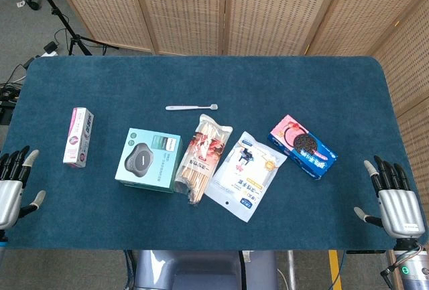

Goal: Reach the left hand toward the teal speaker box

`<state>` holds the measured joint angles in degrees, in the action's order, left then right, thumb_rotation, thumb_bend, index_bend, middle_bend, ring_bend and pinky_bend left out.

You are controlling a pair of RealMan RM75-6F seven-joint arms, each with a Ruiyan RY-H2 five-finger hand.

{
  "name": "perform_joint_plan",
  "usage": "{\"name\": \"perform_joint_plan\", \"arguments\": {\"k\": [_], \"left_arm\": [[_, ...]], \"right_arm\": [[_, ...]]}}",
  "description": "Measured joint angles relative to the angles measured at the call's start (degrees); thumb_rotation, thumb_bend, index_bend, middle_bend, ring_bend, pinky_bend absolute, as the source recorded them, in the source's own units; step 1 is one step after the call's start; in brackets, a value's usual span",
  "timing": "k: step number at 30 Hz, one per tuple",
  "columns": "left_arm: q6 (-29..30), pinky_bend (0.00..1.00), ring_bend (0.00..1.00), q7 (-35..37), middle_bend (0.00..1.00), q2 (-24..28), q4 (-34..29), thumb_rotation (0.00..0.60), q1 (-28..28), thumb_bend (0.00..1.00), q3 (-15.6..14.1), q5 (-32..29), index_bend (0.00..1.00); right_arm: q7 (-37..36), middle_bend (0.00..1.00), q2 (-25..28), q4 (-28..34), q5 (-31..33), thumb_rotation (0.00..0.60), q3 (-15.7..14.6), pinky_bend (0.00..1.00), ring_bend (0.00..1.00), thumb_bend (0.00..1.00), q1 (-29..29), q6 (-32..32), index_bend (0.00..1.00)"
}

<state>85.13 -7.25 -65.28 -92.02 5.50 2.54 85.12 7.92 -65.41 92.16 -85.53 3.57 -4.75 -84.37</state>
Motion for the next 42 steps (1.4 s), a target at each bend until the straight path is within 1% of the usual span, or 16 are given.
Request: {"name": "perform_joint_plan", "arguments": {"k": [14,31,42], "left_arm": [[0.0,0.00,0.00,0.7,0.00,0.1,0.2,0.600,0.1,0.30,0.0,0.4,0.00],[-0.1,0.00,0.00,-0.3,0.00,0.1,-0.4,0.600,0.2,0.30,-0.6,1.2,0.00],[0.7,0.01,0.00,-0.2,0.00,-1.2,0.1,0.600,0.5,0.30,-0.3,2.5,0.00]], "right_arm": [[0.3,0.00,-0.3,0.0,-0.3,0.600,0.0,0.00,0.00,0.16,0.0,-0.2,0.00],[-0.5,0.00,-0.3,-0.4,-0.4,0.600,-0.1,0.00,0.00,0.16,-0.1,-0.1,0.00],[0.0,0.00,-0.5,-0.5,-0.4,0.600,-0.1,0.00,0.00,0.16,-0.1,-0.1,0.00]]}}
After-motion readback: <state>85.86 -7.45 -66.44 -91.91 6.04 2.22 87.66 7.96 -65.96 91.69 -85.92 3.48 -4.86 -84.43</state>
